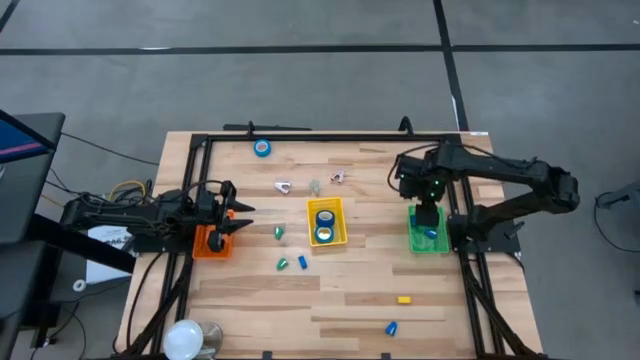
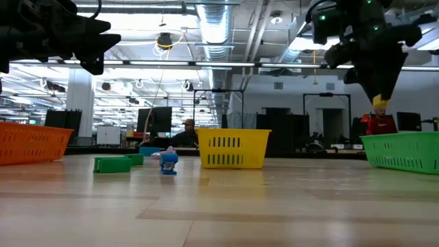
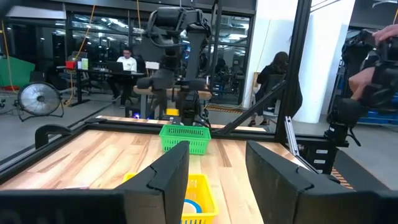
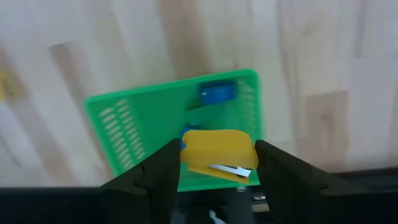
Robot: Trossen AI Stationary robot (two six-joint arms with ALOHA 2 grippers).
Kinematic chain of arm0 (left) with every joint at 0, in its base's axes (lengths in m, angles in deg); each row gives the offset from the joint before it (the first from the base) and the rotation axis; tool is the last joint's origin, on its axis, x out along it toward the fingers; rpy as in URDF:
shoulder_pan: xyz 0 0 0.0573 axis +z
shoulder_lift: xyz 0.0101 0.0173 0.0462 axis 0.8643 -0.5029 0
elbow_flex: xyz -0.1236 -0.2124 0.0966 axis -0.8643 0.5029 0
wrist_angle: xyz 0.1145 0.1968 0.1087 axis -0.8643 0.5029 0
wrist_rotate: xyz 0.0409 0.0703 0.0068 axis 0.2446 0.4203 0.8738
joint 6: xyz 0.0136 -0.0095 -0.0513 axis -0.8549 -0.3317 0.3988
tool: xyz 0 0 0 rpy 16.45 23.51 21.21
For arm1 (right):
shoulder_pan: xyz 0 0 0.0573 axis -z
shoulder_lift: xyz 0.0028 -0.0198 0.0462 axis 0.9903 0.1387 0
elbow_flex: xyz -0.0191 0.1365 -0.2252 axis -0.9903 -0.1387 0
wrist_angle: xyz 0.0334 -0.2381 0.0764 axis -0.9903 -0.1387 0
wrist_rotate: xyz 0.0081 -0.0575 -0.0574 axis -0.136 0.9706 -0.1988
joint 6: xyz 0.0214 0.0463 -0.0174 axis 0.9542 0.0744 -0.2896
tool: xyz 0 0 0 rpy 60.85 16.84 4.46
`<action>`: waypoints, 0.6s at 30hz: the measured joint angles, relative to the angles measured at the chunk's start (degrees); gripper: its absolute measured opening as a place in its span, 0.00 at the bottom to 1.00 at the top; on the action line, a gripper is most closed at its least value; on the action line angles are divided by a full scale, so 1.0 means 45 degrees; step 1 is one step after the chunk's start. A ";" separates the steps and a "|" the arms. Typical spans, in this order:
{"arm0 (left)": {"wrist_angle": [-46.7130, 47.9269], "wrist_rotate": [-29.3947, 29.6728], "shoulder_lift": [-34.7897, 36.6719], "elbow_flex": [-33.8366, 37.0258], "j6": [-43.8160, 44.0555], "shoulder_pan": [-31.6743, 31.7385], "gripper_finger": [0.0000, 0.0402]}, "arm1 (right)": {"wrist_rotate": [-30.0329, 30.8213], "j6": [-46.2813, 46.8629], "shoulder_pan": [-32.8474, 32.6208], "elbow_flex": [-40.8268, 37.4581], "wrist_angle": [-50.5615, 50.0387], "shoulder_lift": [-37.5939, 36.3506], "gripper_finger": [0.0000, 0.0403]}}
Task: Pick and place Stapler, Stapler remover, tape
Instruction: Put the yellow stapler into the green basket
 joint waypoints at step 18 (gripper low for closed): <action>0.0000 0.0000 0.0000 0.0000 -0.0003 0.0002 0.37 | -0.0518 0.0590 -0.3286 -0.0130 0.0001 0.1154 0.48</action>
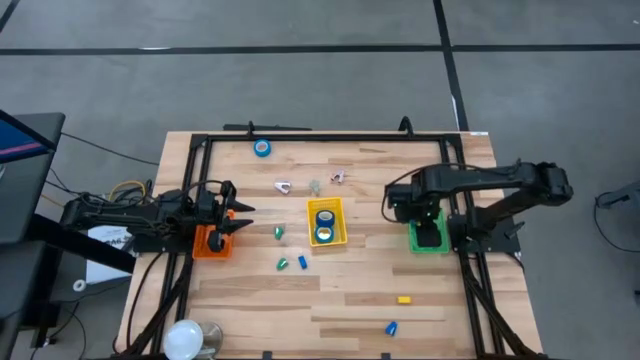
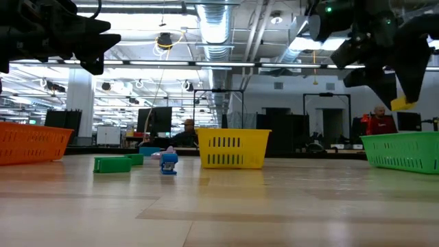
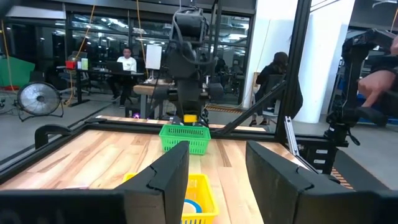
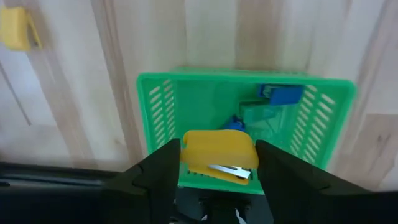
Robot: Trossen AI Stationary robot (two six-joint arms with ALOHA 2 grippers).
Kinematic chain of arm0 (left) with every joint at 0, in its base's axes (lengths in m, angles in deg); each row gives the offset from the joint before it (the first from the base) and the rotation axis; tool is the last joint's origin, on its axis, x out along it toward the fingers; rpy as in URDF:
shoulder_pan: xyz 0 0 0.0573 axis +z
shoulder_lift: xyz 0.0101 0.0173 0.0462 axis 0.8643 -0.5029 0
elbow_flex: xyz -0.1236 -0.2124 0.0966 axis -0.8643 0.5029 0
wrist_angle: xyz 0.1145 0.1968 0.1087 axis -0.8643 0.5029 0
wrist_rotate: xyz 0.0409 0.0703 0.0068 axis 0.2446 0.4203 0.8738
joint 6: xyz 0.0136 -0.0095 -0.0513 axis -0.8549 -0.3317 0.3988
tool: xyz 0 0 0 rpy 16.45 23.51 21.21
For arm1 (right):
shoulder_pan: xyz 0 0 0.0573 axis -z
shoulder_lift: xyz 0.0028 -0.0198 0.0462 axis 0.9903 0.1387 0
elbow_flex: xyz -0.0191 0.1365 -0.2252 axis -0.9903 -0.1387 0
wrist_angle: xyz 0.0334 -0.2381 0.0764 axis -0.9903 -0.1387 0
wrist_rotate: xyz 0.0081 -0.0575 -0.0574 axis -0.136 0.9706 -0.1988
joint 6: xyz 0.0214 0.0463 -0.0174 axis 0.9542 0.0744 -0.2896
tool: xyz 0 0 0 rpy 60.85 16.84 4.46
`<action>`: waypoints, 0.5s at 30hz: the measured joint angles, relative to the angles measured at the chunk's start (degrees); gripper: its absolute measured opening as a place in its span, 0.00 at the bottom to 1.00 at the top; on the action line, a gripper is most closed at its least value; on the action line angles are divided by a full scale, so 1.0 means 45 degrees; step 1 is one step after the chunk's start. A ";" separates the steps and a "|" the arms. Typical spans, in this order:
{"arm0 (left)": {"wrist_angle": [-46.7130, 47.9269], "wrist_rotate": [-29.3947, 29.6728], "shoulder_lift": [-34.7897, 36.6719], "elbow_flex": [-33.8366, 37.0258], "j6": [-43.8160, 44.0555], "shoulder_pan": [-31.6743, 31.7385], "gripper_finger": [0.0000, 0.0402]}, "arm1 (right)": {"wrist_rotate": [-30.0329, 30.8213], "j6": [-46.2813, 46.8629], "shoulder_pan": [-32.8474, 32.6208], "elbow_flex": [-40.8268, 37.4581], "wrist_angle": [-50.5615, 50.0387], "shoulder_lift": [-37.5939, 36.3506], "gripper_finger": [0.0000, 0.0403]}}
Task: Pick and place Stapler, Stapler remover, tape
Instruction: Put the yellow stapler into the green basket
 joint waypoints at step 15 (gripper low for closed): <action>0.0000 0.0000 0.0000 0.0000 0.0005 0.0000 0.37 | -0.0177 0.0808 0.0130 0.0000 -0.0275 0.1157 0.59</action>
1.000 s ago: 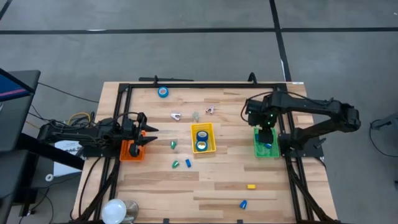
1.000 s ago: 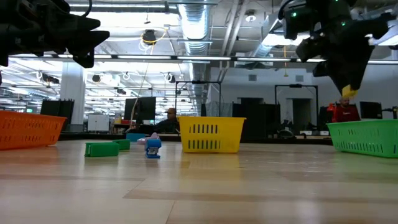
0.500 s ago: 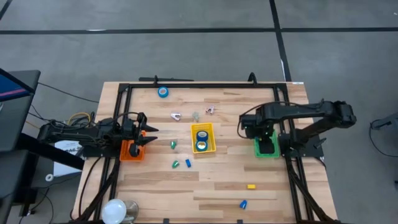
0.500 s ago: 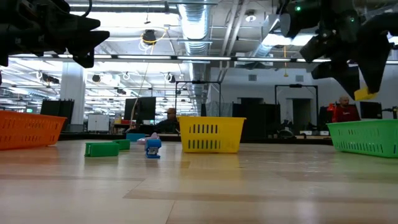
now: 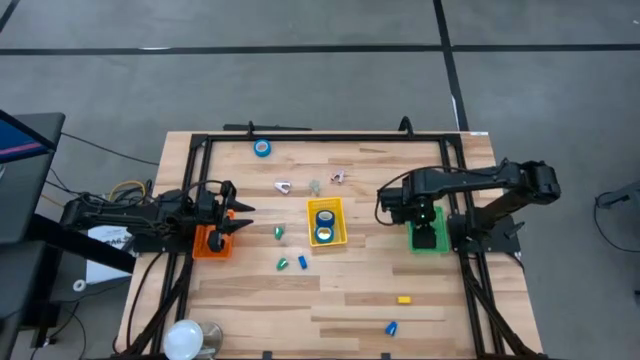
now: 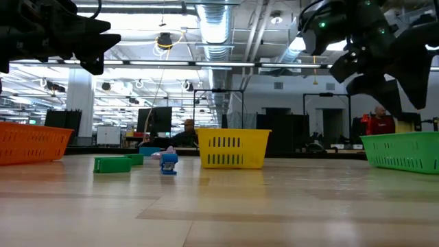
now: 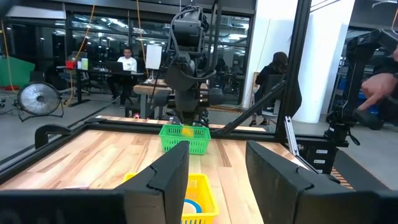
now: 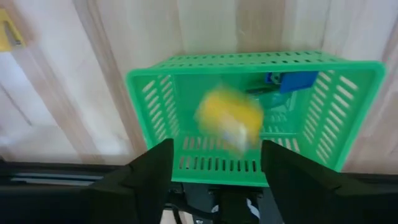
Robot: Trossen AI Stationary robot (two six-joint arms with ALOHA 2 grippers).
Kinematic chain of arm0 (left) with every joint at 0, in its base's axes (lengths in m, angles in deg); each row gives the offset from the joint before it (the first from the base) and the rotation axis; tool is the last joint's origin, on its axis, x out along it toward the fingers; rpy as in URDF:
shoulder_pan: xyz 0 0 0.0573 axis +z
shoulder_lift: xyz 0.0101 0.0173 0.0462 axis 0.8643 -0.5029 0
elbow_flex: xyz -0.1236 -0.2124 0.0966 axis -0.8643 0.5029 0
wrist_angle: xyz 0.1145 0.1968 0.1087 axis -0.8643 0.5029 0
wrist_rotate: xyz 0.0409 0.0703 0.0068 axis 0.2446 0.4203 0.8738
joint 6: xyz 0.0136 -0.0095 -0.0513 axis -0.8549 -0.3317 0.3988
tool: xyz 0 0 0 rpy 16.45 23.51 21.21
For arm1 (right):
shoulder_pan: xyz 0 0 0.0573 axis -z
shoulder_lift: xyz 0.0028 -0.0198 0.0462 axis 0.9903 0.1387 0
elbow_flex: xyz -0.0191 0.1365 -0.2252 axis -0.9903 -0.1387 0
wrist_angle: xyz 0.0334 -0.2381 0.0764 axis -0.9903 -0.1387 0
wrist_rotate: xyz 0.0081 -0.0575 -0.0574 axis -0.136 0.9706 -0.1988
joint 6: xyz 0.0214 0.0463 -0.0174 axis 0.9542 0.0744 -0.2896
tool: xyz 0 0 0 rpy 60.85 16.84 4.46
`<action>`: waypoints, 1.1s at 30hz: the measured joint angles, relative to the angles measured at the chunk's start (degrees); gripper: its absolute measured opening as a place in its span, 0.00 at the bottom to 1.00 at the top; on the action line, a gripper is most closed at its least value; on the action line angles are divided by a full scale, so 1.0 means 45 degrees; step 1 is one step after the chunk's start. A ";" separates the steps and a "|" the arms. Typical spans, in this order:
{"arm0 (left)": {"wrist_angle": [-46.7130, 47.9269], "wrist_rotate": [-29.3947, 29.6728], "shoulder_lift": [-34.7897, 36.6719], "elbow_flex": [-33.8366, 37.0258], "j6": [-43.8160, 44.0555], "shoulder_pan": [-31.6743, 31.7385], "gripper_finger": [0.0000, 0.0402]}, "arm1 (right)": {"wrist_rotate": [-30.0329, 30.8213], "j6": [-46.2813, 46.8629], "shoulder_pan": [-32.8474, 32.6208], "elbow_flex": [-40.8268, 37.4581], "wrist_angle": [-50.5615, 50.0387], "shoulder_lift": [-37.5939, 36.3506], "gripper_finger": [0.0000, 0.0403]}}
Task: Pick and place Stapler, Stapler remover, tape
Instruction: Put the yellow stapler into the green basket
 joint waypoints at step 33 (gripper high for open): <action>0.0000 0.0000 0.0000 0.0000 0.0000 -0.0002 0.37 | -0.0032 0.0425 -0.1850 0.0008 0.4363 -0.0308 0.66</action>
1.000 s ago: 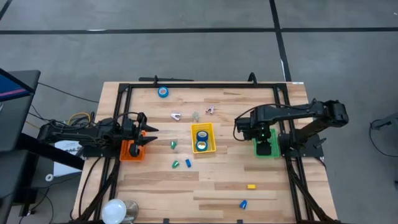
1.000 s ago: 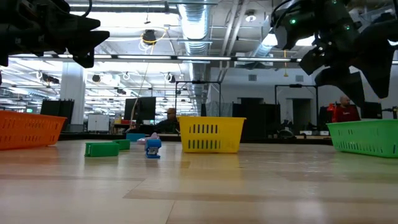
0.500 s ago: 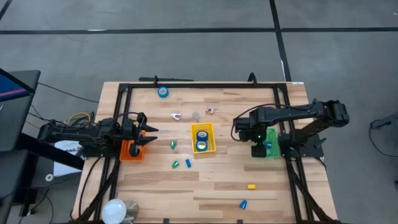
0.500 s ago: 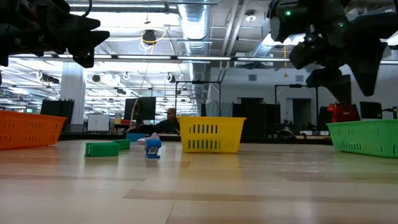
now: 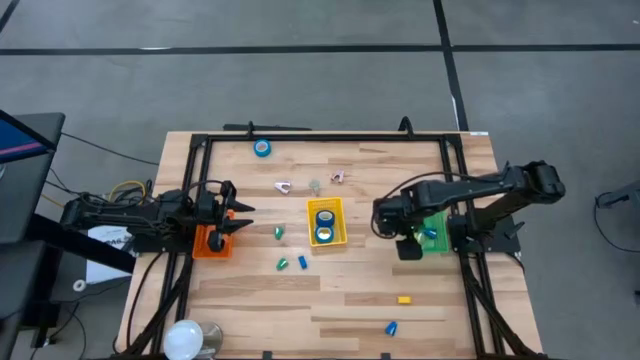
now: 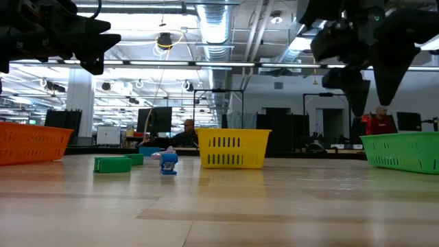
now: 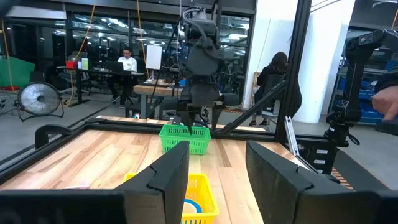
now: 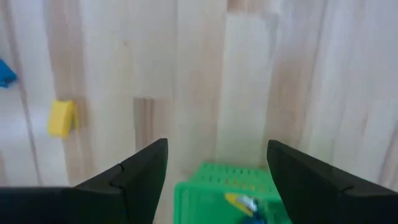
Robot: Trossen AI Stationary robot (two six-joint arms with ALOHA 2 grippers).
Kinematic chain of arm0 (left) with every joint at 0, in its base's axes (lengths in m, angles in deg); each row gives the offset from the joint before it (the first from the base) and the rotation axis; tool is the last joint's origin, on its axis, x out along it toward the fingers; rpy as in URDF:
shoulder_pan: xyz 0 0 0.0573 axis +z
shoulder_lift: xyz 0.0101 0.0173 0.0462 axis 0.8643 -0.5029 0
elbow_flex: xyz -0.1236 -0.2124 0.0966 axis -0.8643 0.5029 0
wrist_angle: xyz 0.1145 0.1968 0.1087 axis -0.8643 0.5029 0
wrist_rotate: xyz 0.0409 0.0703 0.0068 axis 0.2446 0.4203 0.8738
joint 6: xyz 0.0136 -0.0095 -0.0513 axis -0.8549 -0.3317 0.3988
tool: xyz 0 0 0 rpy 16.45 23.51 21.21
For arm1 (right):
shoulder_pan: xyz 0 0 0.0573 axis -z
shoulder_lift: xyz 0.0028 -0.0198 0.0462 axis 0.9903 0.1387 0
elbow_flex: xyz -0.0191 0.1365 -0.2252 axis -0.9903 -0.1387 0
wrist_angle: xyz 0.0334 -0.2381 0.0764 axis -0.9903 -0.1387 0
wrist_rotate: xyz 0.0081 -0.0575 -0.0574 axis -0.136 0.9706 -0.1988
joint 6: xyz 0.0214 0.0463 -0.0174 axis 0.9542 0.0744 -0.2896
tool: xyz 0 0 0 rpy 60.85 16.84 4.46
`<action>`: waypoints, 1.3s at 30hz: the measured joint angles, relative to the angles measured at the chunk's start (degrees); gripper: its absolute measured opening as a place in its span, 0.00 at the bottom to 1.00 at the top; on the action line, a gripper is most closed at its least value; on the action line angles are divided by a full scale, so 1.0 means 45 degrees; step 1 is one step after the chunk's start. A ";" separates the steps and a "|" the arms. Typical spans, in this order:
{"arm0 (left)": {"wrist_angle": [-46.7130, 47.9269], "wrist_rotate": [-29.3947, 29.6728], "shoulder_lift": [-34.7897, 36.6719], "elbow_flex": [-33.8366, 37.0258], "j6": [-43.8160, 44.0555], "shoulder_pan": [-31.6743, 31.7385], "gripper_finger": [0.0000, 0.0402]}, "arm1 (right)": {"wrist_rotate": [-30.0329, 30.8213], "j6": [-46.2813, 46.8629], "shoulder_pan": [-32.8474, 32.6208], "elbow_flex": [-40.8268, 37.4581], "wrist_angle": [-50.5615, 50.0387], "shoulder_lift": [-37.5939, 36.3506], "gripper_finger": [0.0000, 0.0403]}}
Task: Pick and place Stapler, Stapler remover, tape
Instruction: Put the yellow stapler into the green basket
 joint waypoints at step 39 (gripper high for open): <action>-0.0005 0.0000 0.0000 0.0000 0.0000 -0.0002 0.37 | 0.0204 0.8235 -0.7616 0.0968 0.2446 0.3141 0.66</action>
